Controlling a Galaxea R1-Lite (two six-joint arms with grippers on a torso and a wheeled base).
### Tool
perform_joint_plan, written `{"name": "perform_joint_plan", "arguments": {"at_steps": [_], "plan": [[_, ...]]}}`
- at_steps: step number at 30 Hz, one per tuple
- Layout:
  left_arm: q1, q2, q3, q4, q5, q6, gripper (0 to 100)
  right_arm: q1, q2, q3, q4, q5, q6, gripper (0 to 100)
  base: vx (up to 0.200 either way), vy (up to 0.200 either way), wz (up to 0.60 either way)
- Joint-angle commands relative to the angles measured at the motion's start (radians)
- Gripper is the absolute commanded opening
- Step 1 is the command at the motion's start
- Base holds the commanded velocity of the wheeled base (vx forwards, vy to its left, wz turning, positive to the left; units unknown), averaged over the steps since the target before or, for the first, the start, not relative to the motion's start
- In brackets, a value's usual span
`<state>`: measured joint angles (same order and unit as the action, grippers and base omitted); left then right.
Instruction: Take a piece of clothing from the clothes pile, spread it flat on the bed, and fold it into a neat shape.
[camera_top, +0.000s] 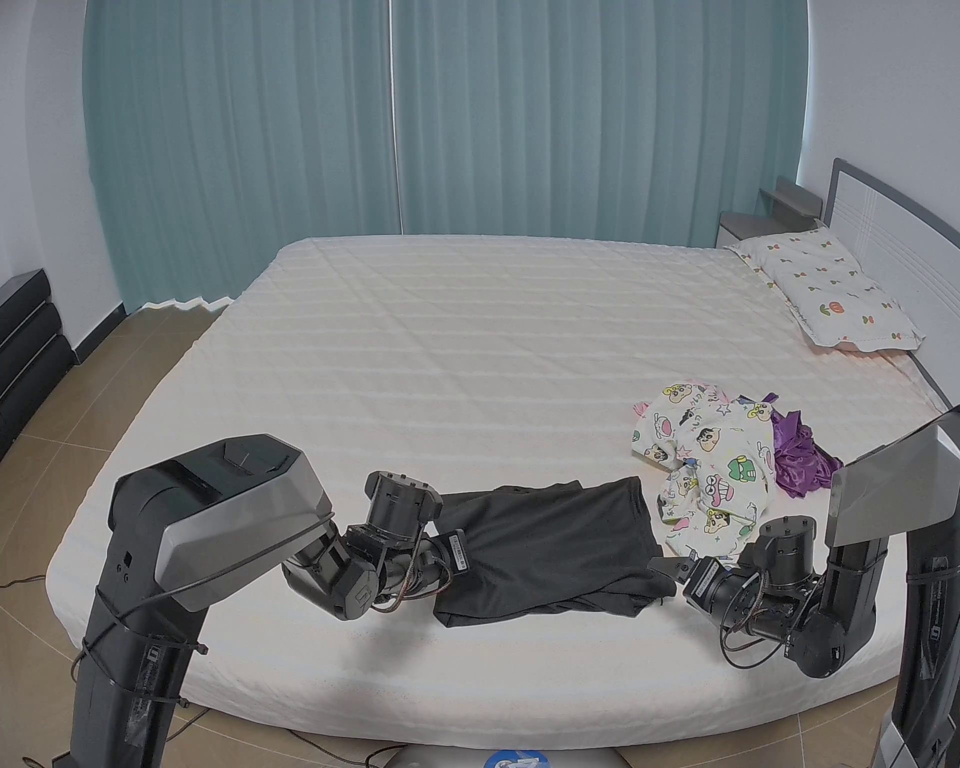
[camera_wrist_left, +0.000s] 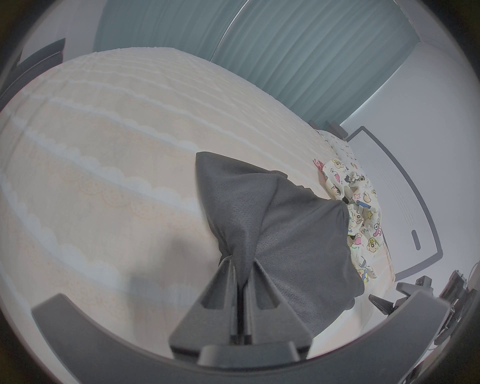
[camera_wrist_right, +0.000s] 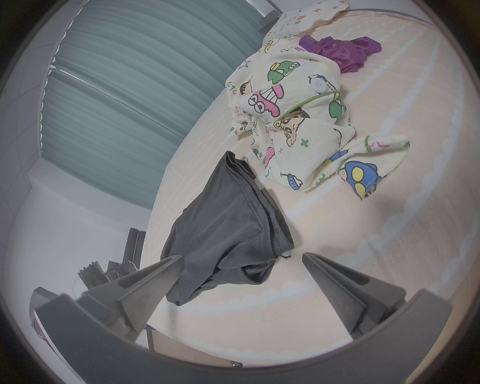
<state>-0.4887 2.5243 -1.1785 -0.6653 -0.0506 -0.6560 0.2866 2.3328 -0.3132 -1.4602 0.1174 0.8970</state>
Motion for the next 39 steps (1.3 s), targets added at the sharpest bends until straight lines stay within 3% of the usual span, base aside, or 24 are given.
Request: {"name": "perform_joint_plan", "arguments": {"at_steps": [1, 13, 39], "plan": [[-0.004, -0.013, 0.002, 0.003, 0.034, -0.001, 0, -0.004, 0.007, 0.000, -0.002, 0.001, 0.000, 100, 0.000, 0.000, 0.00], [-0.004, -0.051, 0.008, 0.066, 0.072, 0.001, 0, -0.004, 0.007, -0.001, -0.002, 0.001, 0.000, 100, 0.000, 0.000, 0.00], [0.032, -0.110, 0.089, 0.061, 0.086, -0.019, 0, -0.004, 0.019, 0.000, -0.022, 0.001, 0.000, 100, 0.000, 0.200, 0.00]]}}
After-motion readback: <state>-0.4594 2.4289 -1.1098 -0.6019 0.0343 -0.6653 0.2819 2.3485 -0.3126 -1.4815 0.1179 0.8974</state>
